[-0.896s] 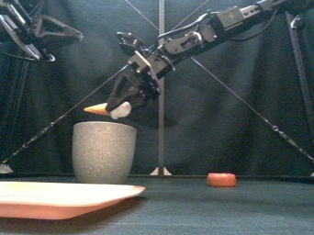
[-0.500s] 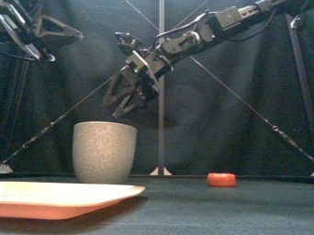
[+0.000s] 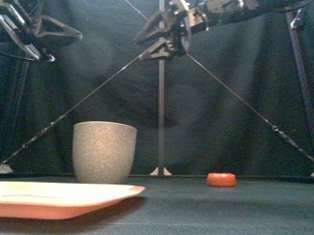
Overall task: Pick the ice cream then place it in the grey bowl
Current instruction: Drop ice cream in the grey bowl and return to neutral
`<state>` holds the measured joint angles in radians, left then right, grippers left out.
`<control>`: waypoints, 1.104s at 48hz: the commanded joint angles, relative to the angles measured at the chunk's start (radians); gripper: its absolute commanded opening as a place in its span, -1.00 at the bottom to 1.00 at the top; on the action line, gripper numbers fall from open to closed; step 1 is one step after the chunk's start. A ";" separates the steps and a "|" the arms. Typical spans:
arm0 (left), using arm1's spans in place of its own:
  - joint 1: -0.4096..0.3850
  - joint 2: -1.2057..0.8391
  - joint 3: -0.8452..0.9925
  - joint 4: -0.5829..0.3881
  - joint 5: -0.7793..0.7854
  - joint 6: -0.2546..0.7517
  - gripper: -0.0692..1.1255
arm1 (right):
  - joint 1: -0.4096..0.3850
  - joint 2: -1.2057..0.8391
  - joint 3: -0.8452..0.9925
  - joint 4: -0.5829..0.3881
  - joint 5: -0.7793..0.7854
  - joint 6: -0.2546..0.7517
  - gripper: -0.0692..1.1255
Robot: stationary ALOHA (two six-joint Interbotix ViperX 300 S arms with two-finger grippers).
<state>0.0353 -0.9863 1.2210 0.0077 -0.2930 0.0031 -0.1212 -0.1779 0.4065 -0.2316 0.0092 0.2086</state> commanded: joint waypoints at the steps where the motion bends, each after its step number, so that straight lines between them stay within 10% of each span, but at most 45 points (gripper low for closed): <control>1: 0.002 0.000 -0.009 0.000 -0.003 0.002 -0.93 | 0.017 -0.144 0.106 0.015 -0.095 0.002 0.75; 33: 0.003 -0.003 -0.006 0.000 -0.003 0.002 -0.93 | 0.156 -0.764 0.658 0.041 -0.348 0.003 0.75; 53: 0.003 -0.008 -0.009 0.003 -0.005 0.002 -0.93 | 0.153 -0.816 0.752 0.083 -0.367 0.003 0.75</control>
<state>0.0368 -0.9940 1.2272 0.0061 -0.2915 0.0046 0.0353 -1.0002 1.1674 -0.1534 -0.3497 0.2071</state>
